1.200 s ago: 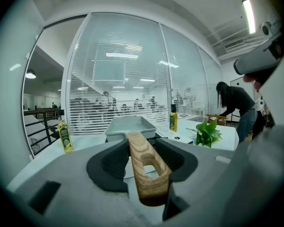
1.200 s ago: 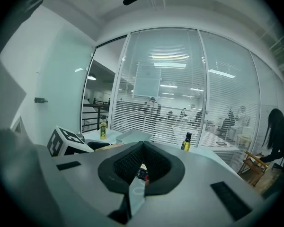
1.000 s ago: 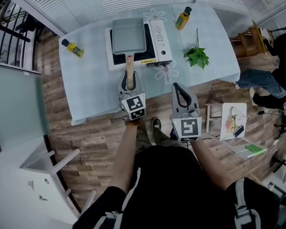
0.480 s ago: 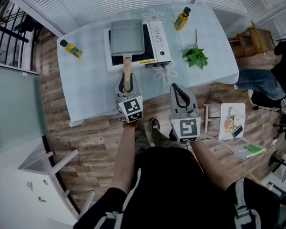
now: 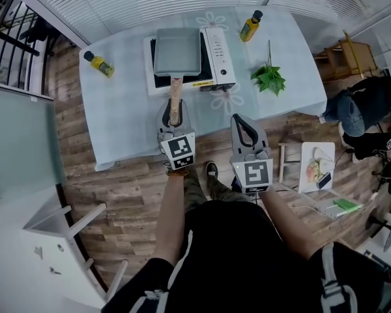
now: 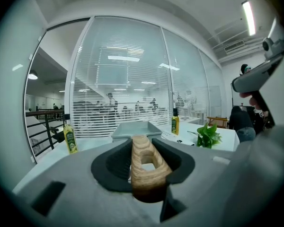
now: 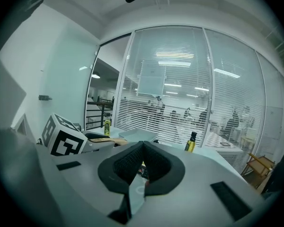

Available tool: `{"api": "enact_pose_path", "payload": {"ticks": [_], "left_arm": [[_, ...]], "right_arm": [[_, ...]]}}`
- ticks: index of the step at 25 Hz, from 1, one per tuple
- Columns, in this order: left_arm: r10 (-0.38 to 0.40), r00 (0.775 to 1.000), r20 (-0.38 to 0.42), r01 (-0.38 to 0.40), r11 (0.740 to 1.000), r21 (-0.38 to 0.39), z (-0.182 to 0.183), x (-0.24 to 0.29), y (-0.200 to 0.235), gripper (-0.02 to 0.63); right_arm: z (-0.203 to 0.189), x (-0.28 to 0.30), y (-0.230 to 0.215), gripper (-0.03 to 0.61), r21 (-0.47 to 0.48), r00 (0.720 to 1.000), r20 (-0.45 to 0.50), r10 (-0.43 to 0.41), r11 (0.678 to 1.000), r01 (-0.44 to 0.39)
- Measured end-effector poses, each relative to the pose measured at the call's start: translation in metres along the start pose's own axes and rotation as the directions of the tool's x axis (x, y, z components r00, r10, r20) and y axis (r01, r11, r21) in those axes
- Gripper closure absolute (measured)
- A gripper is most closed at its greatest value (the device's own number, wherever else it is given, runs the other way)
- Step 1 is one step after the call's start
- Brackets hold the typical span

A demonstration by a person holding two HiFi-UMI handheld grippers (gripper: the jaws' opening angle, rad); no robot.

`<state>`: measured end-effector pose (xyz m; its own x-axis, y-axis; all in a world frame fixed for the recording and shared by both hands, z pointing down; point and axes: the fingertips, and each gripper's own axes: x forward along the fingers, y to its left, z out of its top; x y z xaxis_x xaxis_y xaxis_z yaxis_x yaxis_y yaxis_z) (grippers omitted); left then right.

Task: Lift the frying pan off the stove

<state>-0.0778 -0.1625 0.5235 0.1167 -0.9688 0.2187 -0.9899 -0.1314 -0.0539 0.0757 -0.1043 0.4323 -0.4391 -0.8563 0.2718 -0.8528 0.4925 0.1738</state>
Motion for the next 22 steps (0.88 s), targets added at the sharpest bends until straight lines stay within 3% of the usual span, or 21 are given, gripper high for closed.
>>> {"api": "enact_pose_path", "payload": {"ticks": [3, 6, 11, 16, 20, 22], "left_arm": [[-0.008, 1.0, -0.02, 0.008, 1.0, 0.007, -0.008, -0.004, -0.001, 0.477], [-0.013, 0.999, -0.039, 0.014, 1.0, 0.015, -0.016, -0.006, -0.002, 0.477], [-0.025, 0.999, -0.048, 0.026, 1.0, 0.012, -0.02, -0.008, -0.003, 0.477], [-0.03, 0.999, -0.041, 0.031, 0.999, 0.012, -0.02, -0.008, -0.002, 0.477], [-0.03, 0.999, -0.037, 0.03, 0.999, 0.01, -0.021, -0.008, -0.001, 0.477], [-0.025, 0.999, -0.039, 0.026, 1.0, 0.01, -0.021, -0.009, -0.001, 0.477]], "right_arm": [[-0.006, 0.019, 0.008, 0.577, 0.02, 0.998, 0.007, 0.058, 0.998, -0.058], [-0.016, 0.052, 0.02, 0.577, 0.074, 0.983, 0.004, 0.186, 0.98, -0.185], [-0.026, 0.097, 0.042, 0.577, 0.174, 0.917, -0.001, 0.399, 0.903, -0.393], [-0.043, 0.122, 0.051, 0.575, 0.386, 0.831, -0.019, 0.557, 0.77, -0.508], [-0.052, 0.136, 0.06, 0.567, 0.59, 0.744, 0.017, 0.668, 0.595, -0.547], [-0.057, 0.143, 0.064, 0.521, 0.659, 0.717, 0.039, 0.696, 0.521, -0.542]]}}
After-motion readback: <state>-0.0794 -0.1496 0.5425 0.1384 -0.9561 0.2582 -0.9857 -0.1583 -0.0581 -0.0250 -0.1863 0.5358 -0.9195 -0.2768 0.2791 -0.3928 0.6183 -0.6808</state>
